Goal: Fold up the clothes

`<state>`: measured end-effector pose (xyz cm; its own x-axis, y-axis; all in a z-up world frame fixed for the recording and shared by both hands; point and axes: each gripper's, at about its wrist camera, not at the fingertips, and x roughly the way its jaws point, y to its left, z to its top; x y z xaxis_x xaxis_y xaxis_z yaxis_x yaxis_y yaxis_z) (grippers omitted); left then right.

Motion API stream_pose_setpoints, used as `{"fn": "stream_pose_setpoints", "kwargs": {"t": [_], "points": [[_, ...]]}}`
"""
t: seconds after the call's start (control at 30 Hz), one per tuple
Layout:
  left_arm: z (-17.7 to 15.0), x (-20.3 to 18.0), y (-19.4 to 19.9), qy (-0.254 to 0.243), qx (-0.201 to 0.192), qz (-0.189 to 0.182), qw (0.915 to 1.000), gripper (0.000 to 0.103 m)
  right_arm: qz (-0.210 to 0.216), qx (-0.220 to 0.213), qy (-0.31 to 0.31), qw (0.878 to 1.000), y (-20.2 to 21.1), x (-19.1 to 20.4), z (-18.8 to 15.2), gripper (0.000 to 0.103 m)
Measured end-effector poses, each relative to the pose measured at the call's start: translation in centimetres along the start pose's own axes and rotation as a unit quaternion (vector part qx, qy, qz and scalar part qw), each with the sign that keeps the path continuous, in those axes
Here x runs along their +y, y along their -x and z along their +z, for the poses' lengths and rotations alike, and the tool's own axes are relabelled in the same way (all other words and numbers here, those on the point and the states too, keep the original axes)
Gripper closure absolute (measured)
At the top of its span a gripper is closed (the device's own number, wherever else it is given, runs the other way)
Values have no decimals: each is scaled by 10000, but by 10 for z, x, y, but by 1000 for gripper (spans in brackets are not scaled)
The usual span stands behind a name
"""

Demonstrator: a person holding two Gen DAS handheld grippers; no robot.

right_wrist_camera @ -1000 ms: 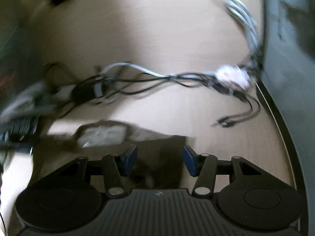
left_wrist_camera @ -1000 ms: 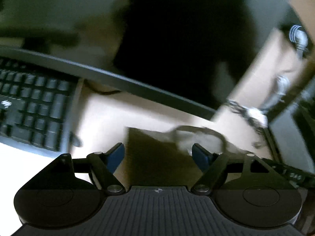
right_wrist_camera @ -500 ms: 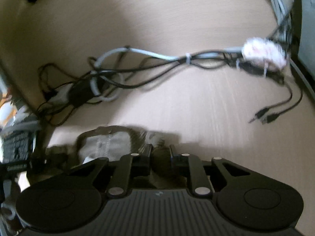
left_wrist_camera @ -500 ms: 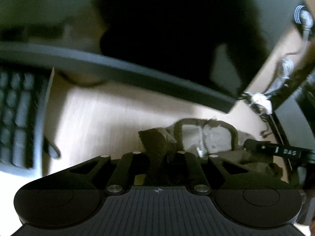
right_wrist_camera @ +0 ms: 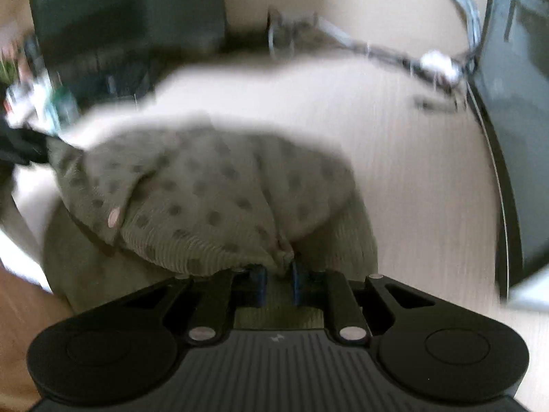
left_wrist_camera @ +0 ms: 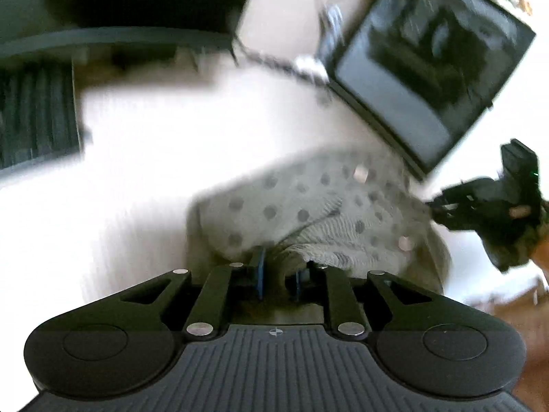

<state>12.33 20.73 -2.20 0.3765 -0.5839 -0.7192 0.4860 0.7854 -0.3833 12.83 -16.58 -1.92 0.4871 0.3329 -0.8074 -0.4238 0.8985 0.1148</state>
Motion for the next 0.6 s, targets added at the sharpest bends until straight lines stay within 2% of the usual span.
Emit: {"fn": "stream_pose_setpoints", "kwargs": {"t": [0.03, 0.1, 0.13, 0.17, 0.3, 0.33, 0.4, 0.47, 0.53, 0.6], "points": [[-5, 0, 6, -39, 59, -61, 10000, 79, -59, 52, 25, 10000, 3, -1, -7, 90], [-10, 2, 17, 0, 142, -293, 9995, 62, -177, 157, 75, 9997, 8, -2, -21, 88], [-14, 8, 26, 134, 147, -452, 9988, 45, -236, 210, 99, 9995, 11, -3, -28, 86], [-13, 14, 32, 306, 123, -632, 9975, 32, -296, 262, 124, 9991, 13, -4, -34, 78], [-7, 40, 57, 1109, -282, -1168, 9865, 13, -307, -274, -594, 9974, 42, -30, -24, 47], [-3, 46, 56, 1381, -334, -1189, 9827, 9, -215, -428, -846, 9953, 46, -36, -19, 45], [4, 58, 53, 1916, -424, -1228, 9728, 9, 69, -676, -1367, 9883, 46, -44, -10, 38], [7, 64, 36, 2362, -258, -1243, 9634, 9, 302, -694, -1687, 9828, 30, -44, 1, 37], [13, 62, 10, 2543, -18, -1342, 9578, 9, 387, -566, -1738, 9824, 6, -37, 9, 37], [18, 56, -10, 2555, 149, -1398, 9565, 10, 501, -427, -1579, 9853, -17, -28, 17, 39]]}}
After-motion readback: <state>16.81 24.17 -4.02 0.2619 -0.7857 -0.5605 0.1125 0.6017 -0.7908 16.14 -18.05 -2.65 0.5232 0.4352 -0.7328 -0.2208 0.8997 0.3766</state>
